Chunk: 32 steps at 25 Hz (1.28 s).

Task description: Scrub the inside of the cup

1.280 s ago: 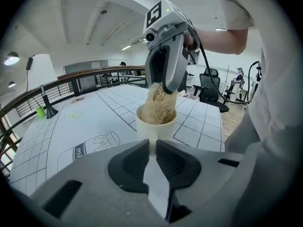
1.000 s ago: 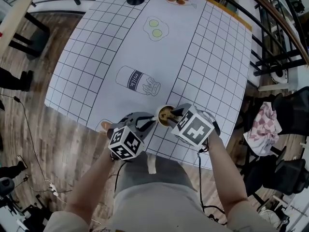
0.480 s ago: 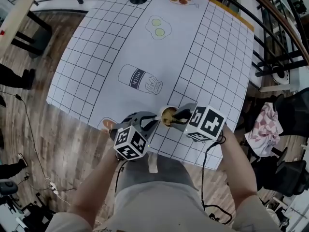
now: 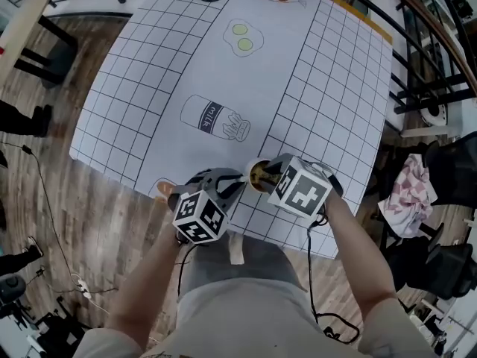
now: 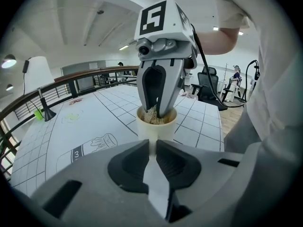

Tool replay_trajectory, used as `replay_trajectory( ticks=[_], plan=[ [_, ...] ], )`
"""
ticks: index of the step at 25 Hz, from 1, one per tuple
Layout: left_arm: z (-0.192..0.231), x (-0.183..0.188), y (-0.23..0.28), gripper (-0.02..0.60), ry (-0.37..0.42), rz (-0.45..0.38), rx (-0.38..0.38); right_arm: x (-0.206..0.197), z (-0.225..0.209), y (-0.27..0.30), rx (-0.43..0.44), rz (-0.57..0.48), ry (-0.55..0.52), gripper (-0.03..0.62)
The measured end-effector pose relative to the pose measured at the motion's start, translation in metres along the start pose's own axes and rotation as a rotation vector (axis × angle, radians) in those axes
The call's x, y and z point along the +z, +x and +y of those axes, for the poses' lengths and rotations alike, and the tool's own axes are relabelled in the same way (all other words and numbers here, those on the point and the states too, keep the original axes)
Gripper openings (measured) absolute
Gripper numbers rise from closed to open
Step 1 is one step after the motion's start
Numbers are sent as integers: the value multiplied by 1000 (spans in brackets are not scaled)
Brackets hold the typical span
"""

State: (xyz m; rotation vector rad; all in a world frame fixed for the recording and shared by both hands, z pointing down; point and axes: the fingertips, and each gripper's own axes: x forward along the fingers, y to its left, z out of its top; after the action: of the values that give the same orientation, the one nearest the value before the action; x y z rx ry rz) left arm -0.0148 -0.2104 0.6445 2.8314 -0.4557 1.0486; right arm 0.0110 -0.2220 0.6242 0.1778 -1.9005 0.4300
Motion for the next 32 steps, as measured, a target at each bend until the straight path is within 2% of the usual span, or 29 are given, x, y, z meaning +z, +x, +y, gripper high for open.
replay_trajectory(
  ticks=[4,7,9,12,17,19,21,24,26,32],
  plan=[
    [0,-1,0,57,39,18,45,-7,19,-4,137,7,-12,71],
    [3,-3,0,57,36,22,58,-2,26,-21,167,-16,-54,71],
    [4,-3,0,57,36,16,56,3,26,-39,170,-53,-46,71],
    [3,-1,-1,54,31,-6,46,2,16,-49,87,-49,-18,71],
    [-4,1,0,52,57,-26,46,-7,4,-15,-59,58,-43,71],
    [-5,1,0,51,53,-31,43,-6,1,-5,-78,58,-34,71],
    [-4,0,-1,51,63,-29,37,-5,4,-1,-40,48,6,71],
    [-1,-2,-2,51,68,-17,27,-7,13,5,88,14,88,66],
    [-1,-1,-1,51,65,-9,30,-10,16,3,142,-30,124,63],
    [-6,-2,1,51,18,-14,48,-10,22,-12,172,-138,176,63]
  ],
)
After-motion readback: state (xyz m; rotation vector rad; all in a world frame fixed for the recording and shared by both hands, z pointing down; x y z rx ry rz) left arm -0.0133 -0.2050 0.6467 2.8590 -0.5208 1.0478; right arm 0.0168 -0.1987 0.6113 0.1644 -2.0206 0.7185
